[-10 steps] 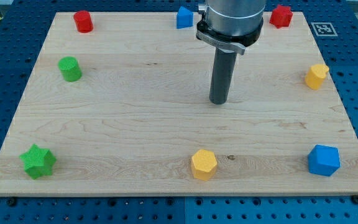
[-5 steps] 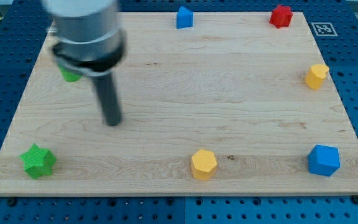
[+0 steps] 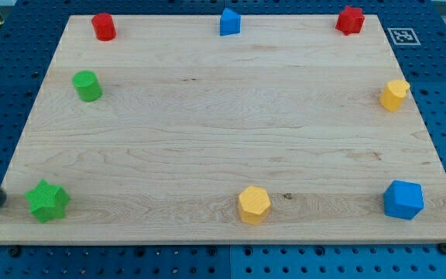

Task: Place the green star diagonally to the red star

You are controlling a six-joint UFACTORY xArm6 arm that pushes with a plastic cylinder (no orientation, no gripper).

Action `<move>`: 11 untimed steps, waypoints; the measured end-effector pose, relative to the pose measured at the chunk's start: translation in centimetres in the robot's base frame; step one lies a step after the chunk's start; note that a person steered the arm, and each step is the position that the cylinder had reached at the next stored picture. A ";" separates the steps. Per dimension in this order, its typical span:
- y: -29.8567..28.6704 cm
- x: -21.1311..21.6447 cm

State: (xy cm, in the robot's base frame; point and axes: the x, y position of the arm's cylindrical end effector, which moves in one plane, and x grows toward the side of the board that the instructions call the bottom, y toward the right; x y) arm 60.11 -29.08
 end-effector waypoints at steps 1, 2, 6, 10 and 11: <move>1.2 1.4; 1.2 1.4; 10.6 -2.9; 15.0 -10.7; 17.1 -13.4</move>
State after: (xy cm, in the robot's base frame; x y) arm 46.68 -11.94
